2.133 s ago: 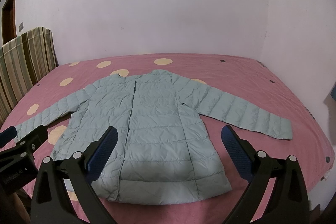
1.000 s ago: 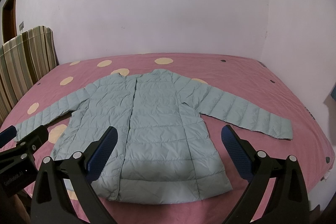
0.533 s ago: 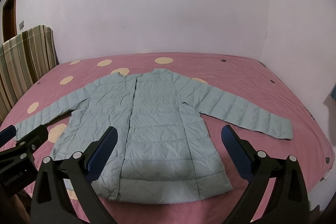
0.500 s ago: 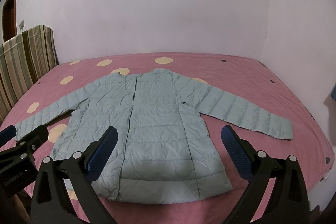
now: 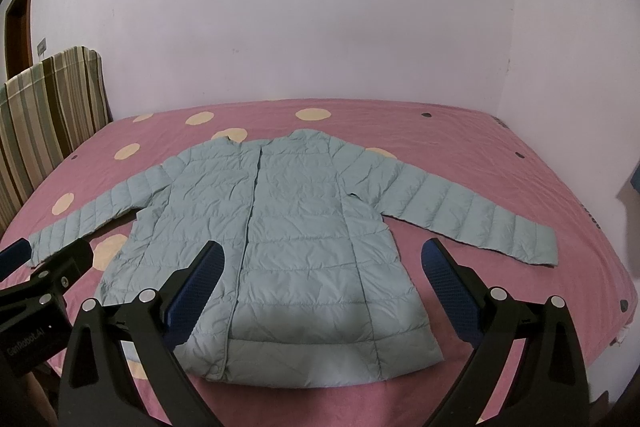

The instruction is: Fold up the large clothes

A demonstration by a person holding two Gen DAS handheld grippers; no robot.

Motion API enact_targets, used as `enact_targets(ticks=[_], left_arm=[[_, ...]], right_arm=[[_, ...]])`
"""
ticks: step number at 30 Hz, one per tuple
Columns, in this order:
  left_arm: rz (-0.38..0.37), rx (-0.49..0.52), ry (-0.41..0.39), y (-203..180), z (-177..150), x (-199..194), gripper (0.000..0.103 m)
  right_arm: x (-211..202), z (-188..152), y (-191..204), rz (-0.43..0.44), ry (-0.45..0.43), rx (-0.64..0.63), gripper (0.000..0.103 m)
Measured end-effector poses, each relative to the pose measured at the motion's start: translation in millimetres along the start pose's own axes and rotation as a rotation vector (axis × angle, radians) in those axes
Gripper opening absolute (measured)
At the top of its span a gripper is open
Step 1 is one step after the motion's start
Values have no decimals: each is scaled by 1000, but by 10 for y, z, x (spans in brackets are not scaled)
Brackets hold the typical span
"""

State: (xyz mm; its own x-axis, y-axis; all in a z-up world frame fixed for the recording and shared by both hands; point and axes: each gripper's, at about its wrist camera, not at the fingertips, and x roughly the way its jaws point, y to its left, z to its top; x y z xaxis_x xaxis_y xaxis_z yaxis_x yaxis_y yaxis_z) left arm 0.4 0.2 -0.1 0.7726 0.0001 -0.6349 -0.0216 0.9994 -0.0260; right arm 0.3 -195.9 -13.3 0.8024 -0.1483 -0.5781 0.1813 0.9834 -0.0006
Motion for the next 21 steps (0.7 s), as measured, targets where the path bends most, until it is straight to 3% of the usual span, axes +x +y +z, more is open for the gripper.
enact_targets(ticks=[8, 10, 14, 21], left_arm=[[1, -2, 3, 5, 0, 6, 101], [5, -5, 7, 39, -127, 5, 101], [15, -27, 36, 128, -280, 186, 101], [49, -56, 71, 268, -153, 481, 101]], right_arm=[[4, -2, 1, 1, 1, 1, 98], [17, -15, 2, 1, 6, 4, 98], [86, -51, -8, -3, 25, 8, 98], [318, -85, -143, 5, 55, 33, 98]])
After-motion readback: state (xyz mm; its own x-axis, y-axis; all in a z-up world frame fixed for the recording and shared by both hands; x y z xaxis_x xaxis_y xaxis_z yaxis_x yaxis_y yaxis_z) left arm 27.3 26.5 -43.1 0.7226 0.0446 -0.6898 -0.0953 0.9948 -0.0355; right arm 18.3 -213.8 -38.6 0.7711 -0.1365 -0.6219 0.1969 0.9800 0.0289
